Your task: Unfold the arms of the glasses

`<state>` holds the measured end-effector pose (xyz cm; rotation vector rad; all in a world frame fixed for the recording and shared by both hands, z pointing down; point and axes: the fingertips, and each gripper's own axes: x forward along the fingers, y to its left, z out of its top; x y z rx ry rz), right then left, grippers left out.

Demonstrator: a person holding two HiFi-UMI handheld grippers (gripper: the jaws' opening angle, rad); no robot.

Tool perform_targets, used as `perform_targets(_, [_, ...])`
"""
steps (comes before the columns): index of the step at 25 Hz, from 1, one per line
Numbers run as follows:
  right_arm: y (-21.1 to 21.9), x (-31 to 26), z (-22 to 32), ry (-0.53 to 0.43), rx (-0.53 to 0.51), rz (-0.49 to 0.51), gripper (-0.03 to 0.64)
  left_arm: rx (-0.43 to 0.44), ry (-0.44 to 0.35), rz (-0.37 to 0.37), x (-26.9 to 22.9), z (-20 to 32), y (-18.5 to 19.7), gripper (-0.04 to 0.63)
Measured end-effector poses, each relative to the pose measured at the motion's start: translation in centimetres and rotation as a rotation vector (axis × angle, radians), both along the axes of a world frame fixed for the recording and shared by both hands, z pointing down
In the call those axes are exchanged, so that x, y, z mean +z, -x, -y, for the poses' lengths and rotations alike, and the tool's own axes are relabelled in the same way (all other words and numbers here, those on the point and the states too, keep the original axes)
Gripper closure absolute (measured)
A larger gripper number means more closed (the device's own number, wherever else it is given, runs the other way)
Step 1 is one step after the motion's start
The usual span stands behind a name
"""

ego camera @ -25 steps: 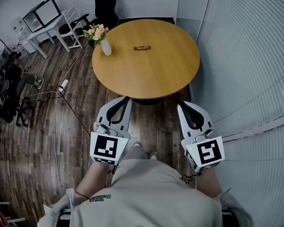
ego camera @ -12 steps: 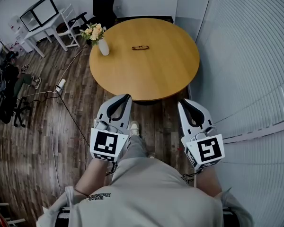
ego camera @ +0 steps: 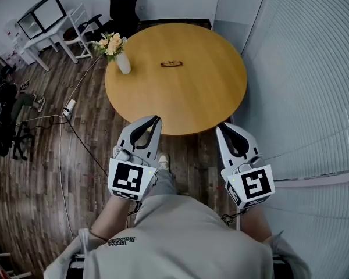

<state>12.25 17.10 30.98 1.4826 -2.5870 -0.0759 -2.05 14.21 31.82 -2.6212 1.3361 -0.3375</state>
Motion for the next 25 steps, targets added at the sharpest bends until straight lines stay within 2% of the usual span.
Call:
perform_targets(4, [0.7,0.5,3.4,0.013,0.013,-0.011,0.580,0.013,-0.014,0.028,0.0,3.5,0.4,0.568])
perform_targets(15, [3.0,-0.2,12.5,0.032,0.057,-0.034,0.580,0.068,0.022,0.020,0.2,13.2,2.0,0.568])
perform_targets(20, [4.7,-0.8,16.8,0.036,0.060,-0.048,0.580,0.066,0.027,0.029,-0.1,17.4,3.7,0.568])
perform_targets(25, [6.4,-1.0,21.2,0.023,0.105,-0.020,0.580,0.099,0.036,-0.041,-0.5,21.1,5.6,0.568])
